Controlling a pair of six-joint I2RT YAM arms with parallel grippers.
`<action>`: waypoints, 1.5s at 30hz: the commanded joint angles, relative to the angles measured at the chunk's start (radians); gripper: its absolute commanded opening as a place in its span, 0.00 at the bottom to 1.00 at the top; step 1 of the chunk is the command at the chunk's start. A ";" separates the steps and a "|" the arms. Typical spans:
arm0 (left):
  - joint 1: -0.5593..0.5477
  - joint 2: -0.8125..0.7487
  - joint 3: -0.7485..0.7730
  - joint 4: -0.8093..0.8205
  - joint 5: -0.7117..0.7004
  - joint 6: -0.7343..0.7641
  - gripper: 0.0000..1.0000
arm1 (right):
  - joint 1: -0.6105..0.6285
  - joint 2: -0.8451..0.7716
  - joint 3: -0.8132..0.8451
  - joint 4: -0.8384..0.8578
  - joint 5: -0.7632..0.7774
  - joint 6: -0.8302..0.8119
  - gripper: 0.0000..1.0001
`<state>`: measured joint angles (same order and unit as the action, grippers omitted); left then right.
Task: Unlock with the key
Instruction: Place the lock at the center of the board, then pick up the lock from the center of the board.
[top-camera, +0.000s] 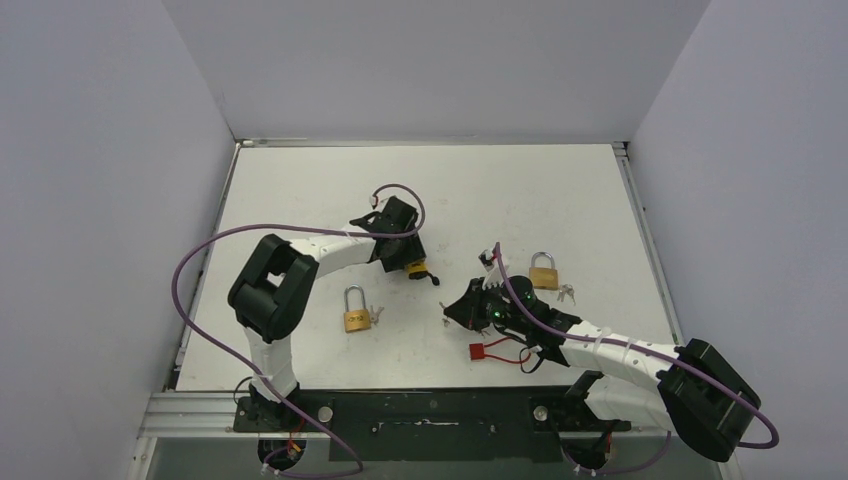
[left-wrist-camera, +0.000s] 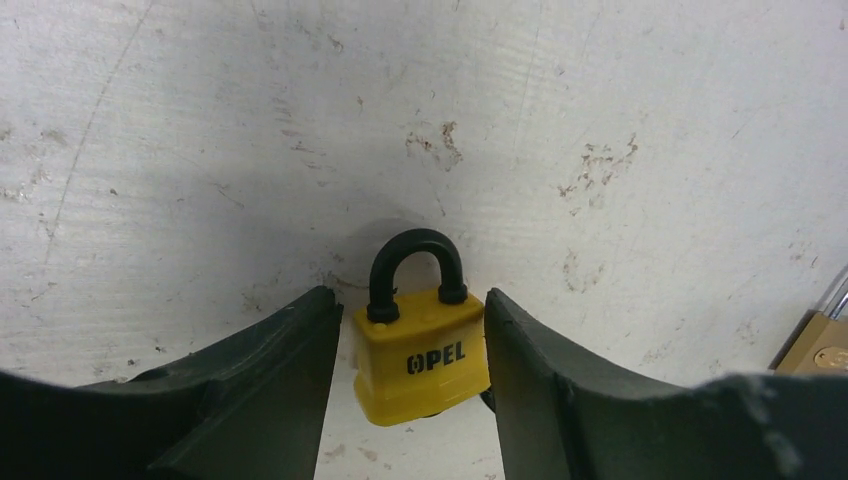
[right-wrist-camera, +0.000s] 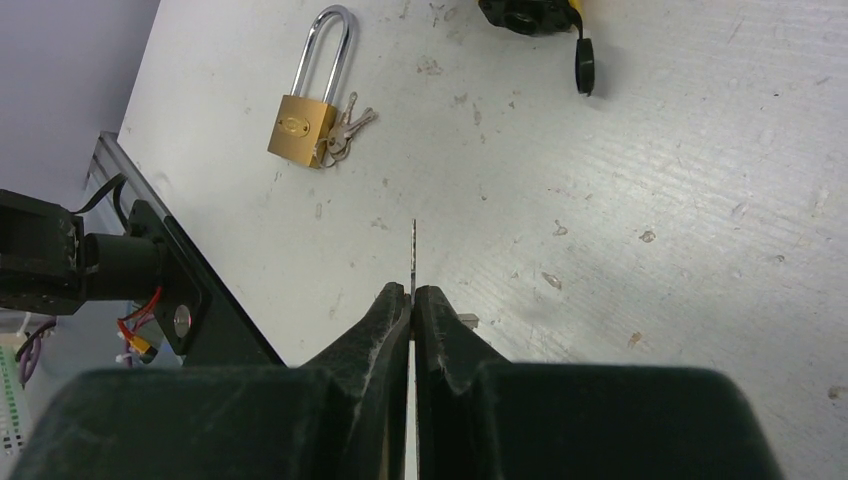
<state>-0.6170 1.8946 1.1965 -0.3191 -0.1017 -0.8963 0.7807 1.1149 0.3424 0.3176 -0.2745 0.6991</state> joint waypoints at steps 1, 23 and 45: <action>-0.001 0.059 0.000 -0.068 -0.063 0.034 0.56 | 0.008 0.004 0.038 0.028 0.021 -0.009 0.00; -0.129 0.169 0.121 -0.285 -0.248 0.059 0.62 | 0.009 0.061 0.037 0.071 0.033 0.017 0.00; -0.144 -0.021 0.018 -0.156 -0.071 -0.051 0.00 | 0.085 0.121 0.066 0.188 0.069 0.018 0.00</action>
<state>-0.7559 1.9404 1.2873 -0.4751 -0.3229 -0.8589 0.8349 1.2282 0.3779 0.3790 -0.2291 0.7185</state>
